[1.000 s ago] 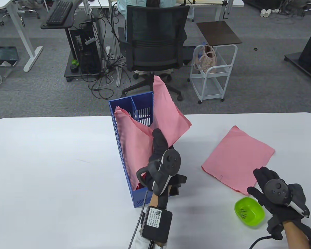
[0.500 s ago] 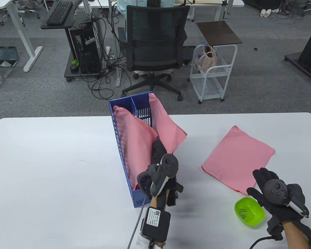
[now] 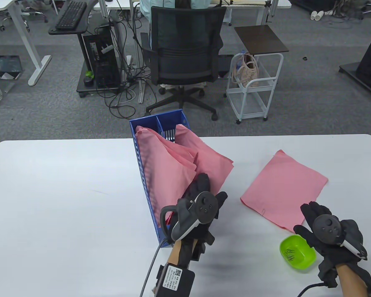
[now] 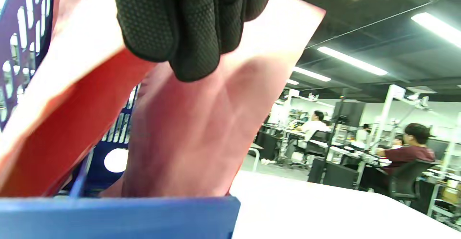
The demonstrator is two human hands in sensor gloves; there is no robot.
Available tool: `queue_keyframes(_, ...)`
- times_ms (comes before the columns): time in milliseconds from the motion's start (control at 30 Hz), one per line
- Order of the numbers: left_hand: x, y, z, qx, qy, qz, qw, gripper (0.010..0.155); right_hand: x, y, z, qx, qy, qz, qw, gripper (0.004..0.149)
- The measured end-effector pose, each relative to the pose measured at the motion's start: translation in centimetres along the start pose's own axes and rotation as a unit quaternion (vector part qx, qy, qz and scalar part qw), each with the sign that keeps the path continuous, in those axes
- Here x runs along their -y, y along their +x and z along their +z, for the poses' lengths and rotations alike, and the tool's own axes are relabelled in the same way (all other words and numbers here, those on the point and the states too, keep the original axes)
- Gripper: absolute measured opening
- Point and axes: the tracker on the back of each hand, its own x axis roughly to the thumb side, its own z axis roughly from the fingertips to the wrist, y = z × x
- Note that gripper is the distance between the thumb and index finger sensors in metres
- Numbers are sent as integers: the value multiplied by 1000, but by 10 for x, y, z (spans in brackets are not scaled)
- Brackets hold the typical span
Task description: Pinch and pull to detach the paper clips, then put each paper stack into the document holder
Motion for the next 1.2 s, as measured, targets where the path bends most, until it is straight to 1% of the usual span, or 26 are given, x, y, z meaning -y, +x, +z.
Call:
queue_keyframes(67, -9, 2, 9, 27, -11, -13, 999, 75, -1, 0, -1, 0, 3, 0, 1000, 76)
queue_keyframes(167, -18, 2, 19, 48, -36, -41, 997, 74, -3, 1, -1, 0, 8, 4, 1000, 76)
queue_keyframes(300, -24, -6, 31, 47, -54, -91, 993, 74, -1, 2, -3, 4, 9, 0, 1000, 74)
queue_keyframes(333, -25, -11, 35, 38, -51, -108, 992, 74, 2, 2, -4, 5, 8, -7, 1000, 74)
queue_keyframes(400, -29, -20, 43, 19, -41, -143, 989, 79, 8, 1, -7, 6, 10, -23, 1000, 72)
queue_keyframes(433, -31, -26, 48, 4, -27, -164, 986, 79, 13, 0, -9, 2, 18, -35, 999, 72)
queue_keyframes(567, -31, -51, 59, -32, 27, -235, 971, 83, 24, -5, -25, -2, 34, -9, 999, 65)
queue_keyframes(633, -27, -66, 62, -48, 38, -252, 966, 85, 24, -8, -37, -10, 65, 14, 998, 62)
queue_keyframes(733, -18, -86, 63, -68, 47, -267, 960, 92, 15, -13, -55, -34, 133, 62, 989, 63)
queue_keyframes(767, -16, -91, 64, -70, 49, -274, 958, 93, 11, -14, -60, -39, 149, 73, 985, 64)
queue_keyframes(800, -12, -99, 64, -73, 48, -281, 956, 93, 2, -15, -68, -46, 183, 91, 978, 66)
queue_keyframes(833, -9, -104, 64, -75, 46, -283, 955, 93, -1, -16, -70, -50, 196, 95, 975, 67)
queue_keyframes(933, 5, -123, 65, -77, 21, -276, 958, 93, -22, -21, -84, -69, 260, 116, 956, 73)
queue_keyframes(1067, 17, -139, 69, -80, 1, -252, 964, 93, -38, -29, -97, -94, 308, 131, 938, 81)
queue_keyframes(1200, 23, -148, 69, -91, -18, -242, 966, 93, -50, -35, -106, -114, 332, 128, 927, 81)
